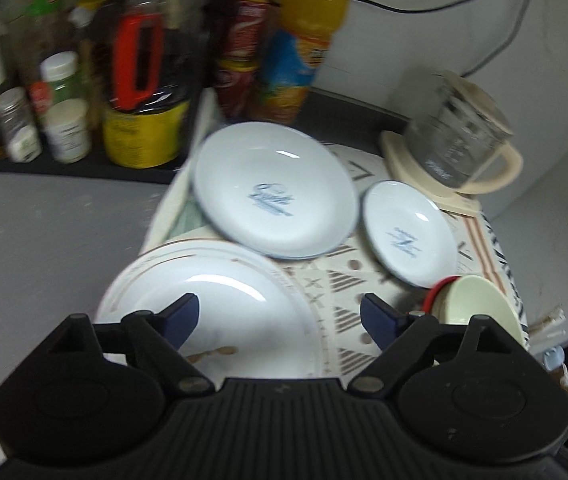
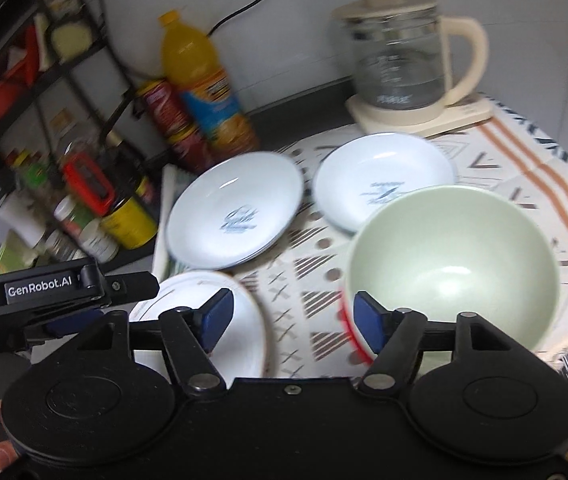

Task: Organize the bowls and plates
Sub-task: 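Move both open tools toward the white 'Sweet' plate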

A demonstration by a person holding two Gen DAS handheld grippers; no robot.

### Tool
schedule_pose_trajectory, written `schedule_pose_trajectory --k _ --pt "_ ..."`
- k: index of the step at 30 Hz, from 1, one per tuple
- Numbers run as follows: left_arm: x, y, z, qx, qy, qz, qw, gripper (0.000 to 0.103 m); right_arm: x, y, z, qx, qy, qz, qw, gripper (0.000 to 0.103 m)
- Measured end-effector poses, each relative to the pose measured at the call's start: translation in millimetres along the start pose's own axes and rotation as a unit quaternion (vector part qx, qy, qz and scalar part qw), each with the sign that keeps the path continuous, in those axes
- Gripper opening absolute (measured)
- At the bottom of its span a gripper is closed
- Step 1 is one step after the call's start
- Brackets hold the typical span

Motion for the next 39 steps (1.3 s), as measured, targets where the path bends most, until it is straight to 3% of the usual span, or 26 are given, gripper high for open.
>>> schedule_pose_trajectory --k 4,9,14,22,30,36,39 --pt "-21 2 -6 0.006 -0.015 -0.015 0.9998 0.087 -16 6 5 -0.012 -0.011 -0.025 1.0 0.082" --pt "-45 6 -13 0.008 -0.037 -0.036 0.9986 0.088 -30 10 15 -0.023 -0.018 -0.044 0.999 0.089" --pt "-65 11 -10 0.003 -0.06 -0.044 0.9972 0.09 -47 9 30 -0.027 -0.022 -0.079 0.996 0.09" --pt "-84 8 1 -0.006 -0.067 -0.076 0.9948 0.09 -53 -4 61 -0.052 -0.029 -0.079 0.995 0.09" --pt "-84 -12 18 0.006 -0.04 -0.112 0.9929 0.089 -49 -29 93 -0.066 -0.026 -0.042 0.997 0.085" --pt "-81 -33 38 0.015 -0.031 -0.123 0.9918 0.083 -40 -41 120 -0.089 -0.017 -0.01 0.996 0.081" --pt "-79 -40 51 0.012 -0.026 -0.131 0.991 0.073 -37 -44 131 -0.099 -0.015 0.002 0.995 0.08"
Point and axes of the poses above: each gripper's, at about its wrist camera, not at the fingertips, and z roughly the way its jaws point, x to its right, y to its underside, the point moved 10 cm from there along z, roughly the way its jaws point, and after that the axes turned 5 degrees about y, right-handed, at the moved point
